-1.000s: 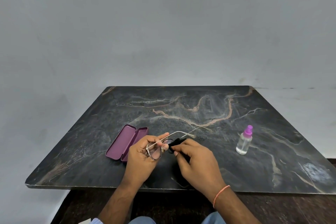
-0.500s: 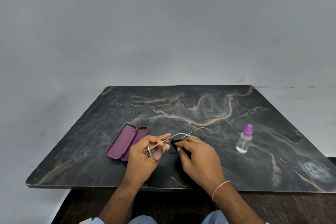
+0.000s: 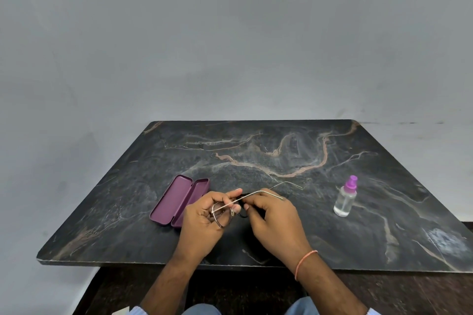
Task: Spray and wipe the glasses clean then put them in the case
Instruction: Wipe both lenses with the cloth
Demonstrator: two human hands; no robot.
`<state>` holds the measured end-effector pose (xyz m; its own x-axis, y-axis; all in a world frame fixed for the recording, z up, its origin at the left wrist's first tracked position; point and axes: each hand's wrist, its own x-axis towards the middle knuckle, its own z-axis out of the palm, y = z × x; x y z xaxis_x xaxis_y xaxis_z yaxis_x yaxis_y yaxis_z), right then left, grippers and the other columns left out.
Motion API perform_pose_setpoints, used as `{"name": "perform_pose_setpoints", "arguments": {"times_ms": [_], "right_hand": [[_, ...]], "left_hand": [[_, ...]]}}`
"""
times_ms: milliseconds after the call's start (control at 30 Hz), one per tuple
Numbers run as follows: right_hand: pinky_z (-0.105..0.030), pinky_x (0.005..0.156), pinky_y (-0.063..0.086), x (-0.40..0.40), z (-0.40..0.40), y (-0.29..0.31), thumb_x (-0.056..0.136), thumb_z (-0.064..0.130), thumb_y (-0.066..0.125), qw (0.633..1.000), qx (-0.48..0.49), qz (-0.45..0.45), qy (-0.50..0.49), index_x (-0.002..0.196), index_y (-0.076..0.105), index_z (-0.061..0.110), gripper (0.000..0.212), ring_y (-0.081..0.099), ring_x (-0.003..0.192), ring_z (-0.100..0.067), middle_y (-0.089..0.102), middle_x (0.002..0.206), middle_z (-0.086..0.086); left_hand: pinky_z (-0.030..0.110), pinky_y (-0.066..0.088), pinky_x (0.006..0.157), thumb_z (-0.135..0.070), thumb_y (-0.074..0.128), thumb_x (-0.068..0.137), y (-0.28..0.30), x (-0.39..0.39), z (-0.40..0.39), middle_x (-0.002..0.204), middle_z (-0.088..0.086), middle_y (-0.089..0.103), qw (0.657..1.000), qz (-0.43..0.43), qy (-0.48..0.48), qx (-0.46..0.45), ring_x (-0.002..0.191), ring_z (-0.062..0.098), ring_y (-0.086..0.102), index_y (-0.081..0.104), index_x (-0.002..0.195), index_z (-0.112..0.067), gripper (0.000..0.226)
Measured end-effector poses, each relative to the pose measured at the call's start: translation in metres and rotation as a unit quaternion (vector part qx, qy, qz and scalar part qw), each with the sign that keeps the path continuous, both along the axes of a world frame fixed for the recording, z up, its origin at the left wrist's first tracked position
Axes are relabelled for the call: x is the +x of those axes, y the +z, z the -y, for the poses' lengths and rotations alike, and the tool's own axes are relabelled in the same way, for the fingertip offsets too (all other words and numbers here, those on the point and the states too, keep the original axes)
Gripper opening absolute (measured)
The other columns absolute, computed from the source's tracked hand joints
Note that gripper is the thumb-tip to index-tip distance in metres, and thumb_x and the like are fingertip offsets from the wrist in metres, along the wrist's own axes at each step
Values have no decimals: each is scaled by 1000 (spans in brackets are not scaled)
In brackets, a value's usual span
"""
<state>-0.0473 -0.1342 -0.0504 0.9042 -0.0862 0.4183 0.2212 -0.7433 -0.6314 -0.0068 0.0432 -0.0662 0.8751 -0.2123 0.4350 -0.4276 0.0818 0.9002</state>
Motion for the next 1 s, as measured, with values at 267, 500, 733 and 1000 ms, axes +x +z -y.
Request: {"name": "perform_pose_setpoints", "arguments": {"times_ms": [267, 500, 733, 1000], "right_hand": [[-29, 76, 56, -2, 4, 8, 99, 38, 55, 995, -98, -17, -33, 120, 73, 44, 29, 68, 99, -7, 69, 108, 19], [-25, 74, 48, -8, -1, 8, 91, 38, 60, 998, -34, -48, -29, 102, 78, 37, 21, 65, 88, -2, 70, 93, 19], [-31, 81, 56, -3, 0, 5, 97, 41, 60, 998, -7, -37, -40, 110, 76, 43, 21, 68, 95, -5, 73, 101, 19], [-29, 81, 56, -3, -5, 14, 92, 37, 62, 997, 56, -58, 10, 100, 80, 38, 20, 69, 92, -3, 75, 95, 19]], "left_hand": [[30, 62, 102, -7, 81, 88, -1, -2, 1, 120, 5, 85, 1000, 2, 10, -14, 126, 20, 77, 71, 93, 0, 13], [31, 62, 103, -3, 80, 88, 0, -1, 1, 122, 10, 84, 1000, 5, 12, -21, 125, 21, 77, 69, 93, 0, 12], [27, 64, 97, 6, 81, 89, 2, -3, 1, 122, 2, 84, 1000, 0, 9, 6, 122, 19, 79, 72, 92, 0, 12], [26, 63, 99, -3, 81, 88, 5, -2, -2, 121, 5, 84, 1000, 0, 15, -12, 123, 18, 78, 70, 92, 0, 12]]}}
